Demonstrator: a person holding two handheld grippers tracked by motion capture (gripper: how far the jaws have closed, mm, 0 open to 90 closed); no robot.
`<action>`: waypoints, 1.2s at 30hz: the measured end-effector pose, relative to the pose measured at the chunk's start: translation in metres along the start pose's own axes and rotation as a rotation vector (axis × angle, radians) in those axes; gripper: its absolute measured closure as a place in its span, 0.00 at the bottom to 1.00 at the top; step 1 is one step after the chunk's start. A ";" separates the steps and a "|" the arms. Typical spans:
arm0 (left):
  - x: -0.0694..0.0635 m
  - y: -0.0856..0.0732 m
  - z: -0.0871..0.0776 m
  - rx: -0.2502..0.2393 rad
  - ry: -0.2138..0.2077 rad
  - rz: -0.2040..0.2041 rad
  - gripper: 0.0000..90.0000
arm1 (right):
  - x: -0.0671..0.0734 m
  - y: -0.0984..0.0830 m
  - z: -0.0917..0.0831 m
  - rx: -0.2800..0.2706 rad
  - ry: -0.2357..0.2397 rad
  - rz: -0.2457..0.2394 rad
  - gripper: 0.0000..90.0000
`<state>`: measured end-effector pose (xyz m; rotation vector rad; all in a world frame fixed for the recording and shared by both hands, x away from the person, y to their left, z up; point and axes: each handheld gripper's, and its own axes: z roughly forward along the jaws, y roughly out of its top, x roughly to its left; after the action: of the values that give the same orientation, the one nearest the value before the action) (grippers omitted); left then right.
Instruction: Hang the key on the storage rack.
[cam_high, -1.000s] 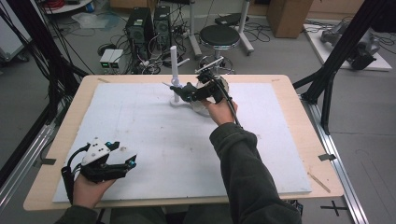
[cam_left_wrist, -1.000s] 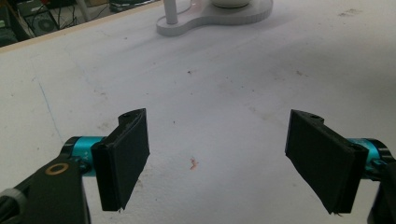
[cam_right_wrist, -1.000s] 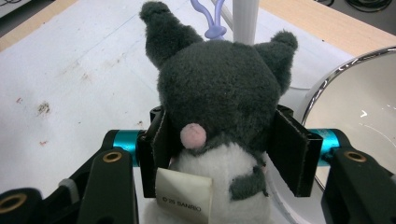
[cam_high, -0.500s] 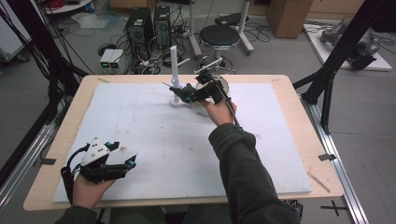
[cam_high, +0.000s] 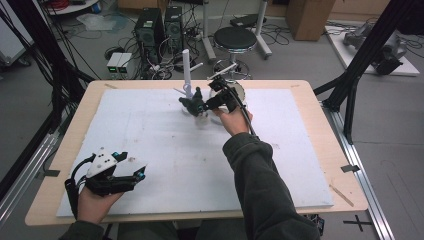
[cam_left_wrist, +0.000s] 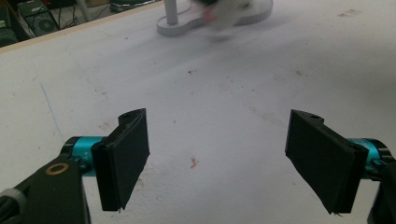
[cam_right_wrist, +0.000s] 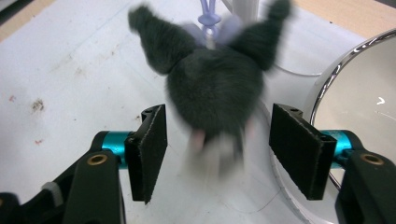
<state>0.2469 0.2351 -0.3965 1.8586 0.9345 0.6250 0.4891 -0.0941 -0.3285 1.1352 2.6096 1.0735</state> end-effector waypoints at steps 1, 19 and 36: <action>0.000 0.000 0.000 0.000 0.000 -0.001 0.24 | 0.000 0.000 -0.001 0.002 0.000 0.004 0.40; -0.002 0.000 0.003 0.016 -0.002 0.002 0.24 | -0.009 -0.033 -0.032 -0.144 0.042 -0.003 0.32; -0.002 0.000 0.003 0.022 -0.007 0.003 0.24 | -0.005 -0.059 -0.049 -0.210 0.081 -0.014 0.25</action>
<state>0.2477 0.2318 -0.3983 1.8807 0.9368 0.6119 0.4404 -0.1531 -0.3304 1.0460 2.4851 1.3791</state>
